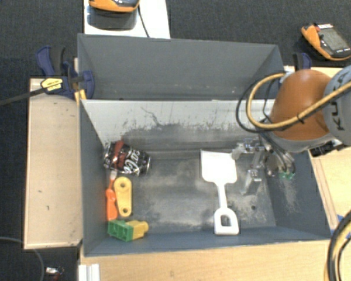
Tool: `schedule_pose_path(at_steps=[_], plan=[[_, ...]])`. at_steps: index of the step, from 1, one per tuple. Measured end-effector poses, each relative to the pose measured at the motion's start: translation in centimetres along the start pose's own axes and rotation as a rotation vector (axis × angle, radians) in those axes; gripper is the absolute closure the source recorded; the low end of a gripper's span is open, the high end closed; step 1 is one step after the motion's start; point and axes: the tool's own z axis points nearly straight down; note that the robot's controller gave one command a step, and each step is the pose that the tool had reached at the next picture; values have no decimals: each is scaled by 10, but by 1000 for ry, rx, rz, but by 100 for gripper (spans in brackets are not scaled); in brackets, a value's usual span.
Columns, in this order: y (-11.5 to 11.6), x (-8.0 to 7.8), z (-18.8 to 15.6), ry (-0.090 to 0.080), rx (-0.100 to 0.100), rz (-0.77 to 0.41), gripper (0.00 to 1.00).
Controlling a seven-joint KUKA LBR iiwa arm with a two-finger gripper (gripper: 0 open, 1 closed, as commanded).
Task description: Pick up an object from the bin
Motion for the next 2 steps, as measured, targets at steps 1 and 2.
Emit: schedule_pose_path(at_steps=[1, 2], plan=[[0, -2, -5, -8, 1, -2, 0], [20, 15, 32, -9, 0, 52, 0]])
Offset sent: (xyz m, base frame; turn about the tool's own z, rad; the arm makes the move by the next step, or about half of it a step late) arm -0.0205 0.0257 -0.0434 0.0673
